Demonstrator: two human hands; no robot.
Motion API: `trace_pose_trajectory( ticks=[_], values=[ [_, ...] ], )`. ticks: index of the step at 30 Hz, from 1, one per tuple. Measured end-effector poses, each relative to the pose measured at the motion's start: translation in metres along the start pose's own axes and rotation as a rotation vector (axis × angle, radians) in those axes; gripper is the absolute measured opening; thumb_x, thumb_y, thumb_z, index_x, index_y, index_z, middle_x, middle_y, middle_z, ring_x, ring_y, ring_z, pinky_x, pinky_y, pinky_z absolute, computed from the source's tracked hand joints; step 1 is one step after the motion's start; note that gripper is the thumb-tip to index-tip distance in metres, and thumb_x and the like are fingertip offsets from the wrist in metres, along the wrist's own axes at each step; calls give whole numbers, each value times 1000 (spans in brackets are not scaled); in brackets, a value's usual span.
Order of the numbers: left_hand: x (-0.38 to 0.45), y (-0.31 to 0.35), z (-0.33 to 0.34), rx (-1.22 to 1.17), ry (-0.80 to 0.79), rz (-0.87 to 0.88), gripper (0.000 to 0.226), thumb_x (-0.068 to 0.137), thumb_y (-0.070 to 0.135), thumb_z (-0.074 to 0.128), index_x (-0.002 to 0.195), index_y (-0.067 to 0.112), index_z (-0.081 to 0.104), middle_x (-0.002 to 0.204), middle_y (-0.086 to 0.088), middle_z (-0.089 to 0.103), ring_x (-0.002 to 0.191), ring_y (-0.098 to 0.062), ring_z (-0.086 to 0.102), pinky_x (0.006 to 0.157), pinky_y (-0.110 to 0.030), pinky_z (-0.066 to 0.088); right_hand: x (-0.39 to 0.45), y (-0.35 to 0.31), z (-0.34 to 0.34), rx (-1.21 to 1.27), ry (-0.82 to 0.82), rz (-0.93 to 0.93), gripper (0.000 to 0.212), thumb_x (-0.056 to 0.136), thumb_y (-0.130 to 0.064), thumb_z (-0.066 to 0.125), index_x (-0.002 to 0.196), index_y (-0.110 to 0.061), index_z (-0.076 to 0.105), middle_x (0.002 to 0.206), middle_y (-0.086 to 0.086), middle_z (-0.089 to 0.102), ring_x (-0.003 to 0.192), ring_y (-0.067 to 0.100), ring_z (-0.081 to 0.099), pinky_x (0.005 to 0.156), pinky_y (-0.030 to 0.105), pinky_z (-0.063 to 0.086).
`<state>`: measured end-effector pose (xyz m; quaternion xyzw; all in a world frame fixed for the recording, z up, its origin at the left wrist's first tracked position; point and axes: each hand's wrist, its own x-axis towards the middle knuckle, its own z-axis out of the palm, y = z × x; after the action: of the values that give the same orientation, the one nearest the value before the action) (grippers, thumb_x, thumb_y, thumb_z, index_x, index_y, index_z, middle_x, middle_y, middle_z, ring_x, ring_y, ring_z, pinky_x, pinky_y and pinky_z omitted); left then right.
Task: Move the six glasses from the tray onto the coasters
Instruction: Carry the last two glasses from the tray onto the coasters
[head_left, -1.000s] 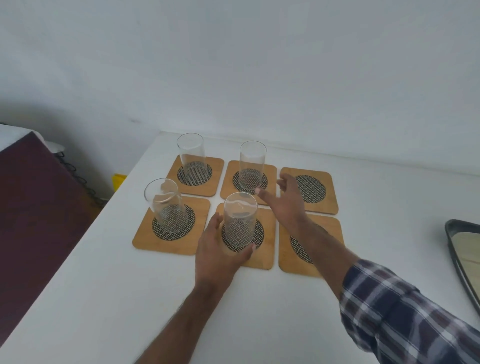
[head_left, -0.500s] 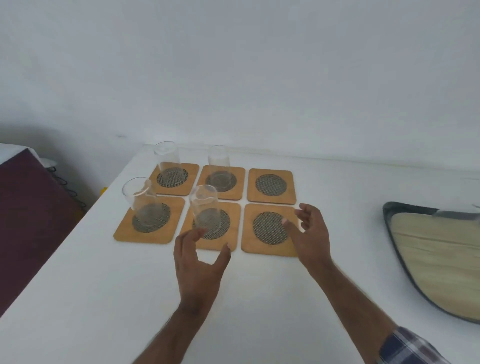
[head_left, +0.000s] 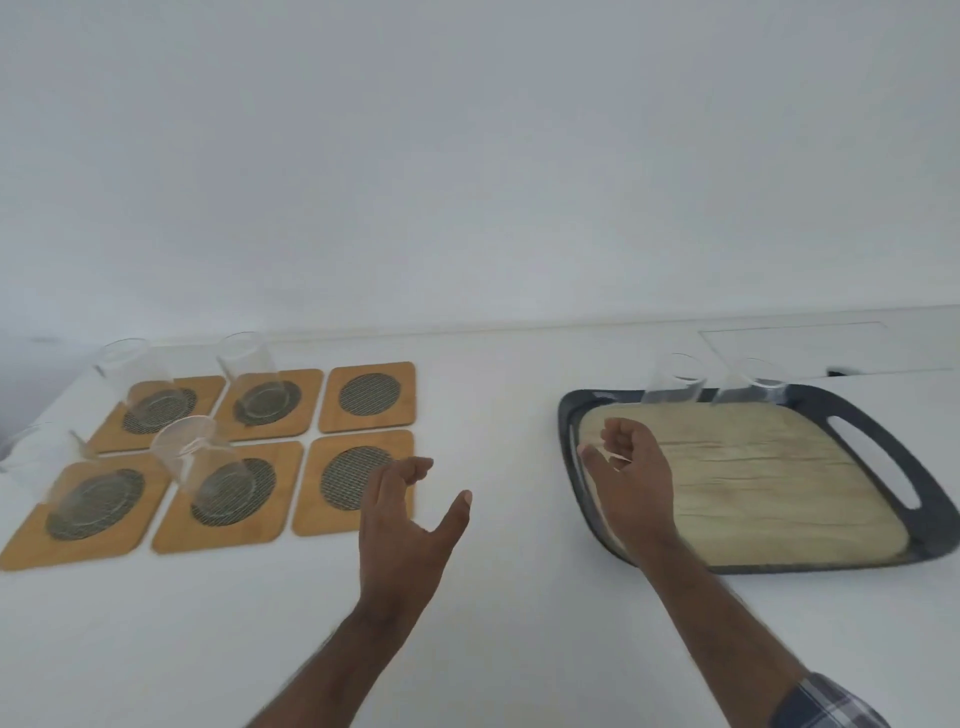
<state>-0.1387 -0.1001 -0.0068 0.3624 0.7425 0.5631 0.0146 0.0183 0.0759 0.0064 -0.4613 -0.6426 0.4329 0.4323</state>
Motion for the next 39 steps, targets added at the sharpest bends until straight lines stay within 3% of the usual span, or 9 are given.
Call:
trace_pose_trajectory(
  ticks=[4, 9, 15, 19, 25, 29, 34, 39],
  values=[
    [1, 22, 47, -35, -60, 16, 43, 73, 46, 77, 107, 46, 50, 112, 29, 55, 112, 1, 54, 91, -20, 43, 23, 15, -50, 23, 56, 3, 30, 83, -17, 75, 107, -24, 60, 104, -9, 64, 99, 13, 61, 81, 25, 49],
    [0, 46, 103, -57, -131, -9, 47, 75, 38, 82, 106, 50, 49, 113, 28, 57, 113, 5, 53, 90, -13, 41, 52, 33, -104, -19, 129, 2, 33, 82, -17, 75, 111, -21, 60, 107, -4, 64, 98, 15, 60, 81, 28, 50],
    [1, 69, 152, -76, -197, -53, 48, 76, 36, 83, 113, 38, 54, 114, 26, 57, 111, 11, 52, 88, -6, 40, 90, 52, -147, -123, 187, 10, 45, 79, -20, 77, 118, -17, 56, 111, 0, 59, 98, 18, 57, 81, 28, 44],
    [8, 78, 169, -95, -206, -99, 49, 75, 34, 84, 117, 30, 58, 115, 23, 59, 111, 13, 51, 89, -12, 44, 118, 62, -160, -142, 177, 70, 63, 76, -23, 80, 129, -13, 48, 122, 3, 53, 108, 20, 53, 87, 31, 43],
    [20, 88, 187, -113, -211, -109, 50, 75, 32, 84, 116, 35, 56, 115, 22, 60, 111, 9, 55, 94, -16, 44, 160, 76, -161, -158, 128, 161, 92, 71, -28, 85, 144, -11, 33, 144, 7, 42, 132, 25, 42, 107, 41, 38],
    [30, 86, 198, -104, -230, -109, 52, 74, 32, 85, 117, 35, 55, 118, 23, 61, 115, 3, 56, 95, -19, 44, 178, 85, -157, -128, 110, 172, 101, 69, -29, 87, 149, -13, 28, 151, 8, 38, 138, 25, 38, 111, 39, 34],
    [40, 82, 215, -80, -258, -115, 55, 73, 33, 86, 117, 38, 54, 117, 23, 61, 110, 13, 53, 85, -2, 41, 187, 96, -147, -43, 75, 158, 92, 67, -24, 88, 143, -16, 35, 138, 2, 48, 129, 16, 45, 100, 28, 35],
    [50, 80, 234, -66, -320, -100, 59, 71, 32, 86, 120, 34, 54, 123, 17, 60, 115, -2, 57, 98, -24, 48, 188, 100, -137, -21, 72, 127, 66, 68, -19, 88, 125, -19, 53, 116, -6, 58, 119, 16, 54, 94, 28, 42]
  ],
)
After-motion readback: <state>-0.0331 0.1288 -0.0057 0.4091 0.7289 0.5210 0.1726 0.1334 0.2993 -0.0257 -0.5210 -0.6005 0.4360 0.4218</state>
